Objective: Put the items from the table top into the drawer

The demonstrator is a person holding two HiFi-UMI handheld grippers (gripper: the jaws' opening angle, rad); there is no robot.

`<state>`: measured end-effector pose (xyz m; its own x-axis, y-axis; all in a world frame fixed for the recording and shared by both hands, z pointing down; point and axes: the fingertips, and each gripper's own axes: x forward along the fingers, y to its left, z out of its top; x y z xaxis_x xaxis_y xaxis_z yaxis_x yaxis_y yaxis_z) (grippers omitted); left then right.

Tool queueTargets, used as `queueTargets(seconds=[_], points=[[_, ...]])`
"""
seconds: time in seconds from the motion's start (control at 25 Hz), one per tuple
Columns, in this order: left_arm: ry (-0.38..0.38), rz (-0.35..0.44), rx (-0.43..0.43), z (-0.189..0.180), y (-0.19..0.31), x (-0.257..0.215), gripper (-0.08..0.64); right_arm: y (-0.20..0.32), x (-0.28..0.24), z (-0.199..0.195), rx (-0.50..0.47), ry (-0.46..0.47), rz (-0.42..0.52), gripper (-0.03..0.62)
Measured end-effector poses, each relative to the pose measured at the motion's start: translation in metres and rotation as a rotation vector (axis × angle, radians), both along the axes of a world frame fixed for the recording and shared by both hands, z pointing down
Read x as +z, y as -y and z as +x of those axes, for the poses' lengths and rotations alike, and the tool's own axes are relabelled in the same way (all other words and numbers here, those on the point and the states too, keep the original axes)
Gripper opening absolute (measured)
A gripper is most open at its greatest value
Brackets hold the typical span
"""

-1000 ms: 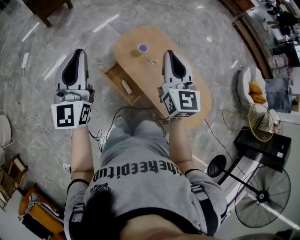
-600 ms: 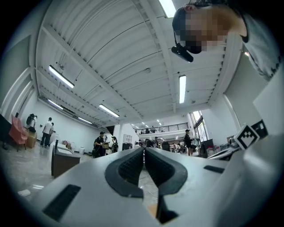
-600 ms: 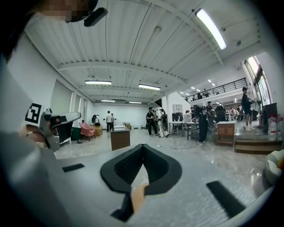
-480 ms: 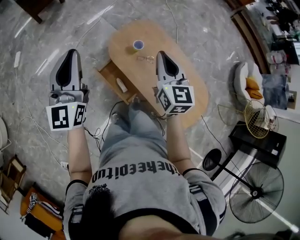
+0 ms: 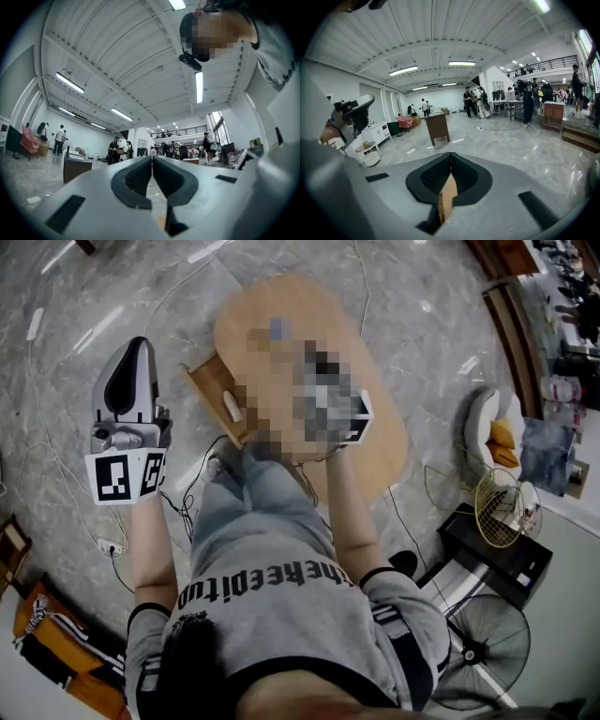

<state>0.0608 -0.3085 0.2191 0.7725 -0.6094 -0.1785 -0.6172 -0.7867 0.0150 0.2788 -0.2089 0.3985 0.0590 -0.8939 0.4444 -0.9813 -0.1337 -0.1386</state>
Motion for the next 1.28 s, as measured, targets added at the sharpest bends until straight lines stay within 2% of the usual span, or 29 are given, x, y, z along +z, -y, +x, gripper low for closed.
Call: queueTargets(seconds=[0.24, 0.68, 1.08, 1.28], points=[[0.028, -0.026, -0.067, 0.014, 0.009, 0.023, 0.012, 0.022, 0.063, 0.023, -0.064, 0.079, -0.134, 0.032], [0.061, -0.073, -0.146, 0.041, 0.019, 0.058, 0.012, 0.055, 0.167, 0.059, -0.181, 0.123, -0.363, 0.161], [0.079, -0.115, -0.185, 0.057, 0.026, 0.09, 0.012, 0.075, 0.246, 0.068, -0.259, 0.149, -0.496, 0.274], [0.091, -0.142, -0.203, 0.055, 0.034, 0.11, 0.012, 0.087, 0.281, 0.069, -0.265, 0.144, -0.553, 0.317]])
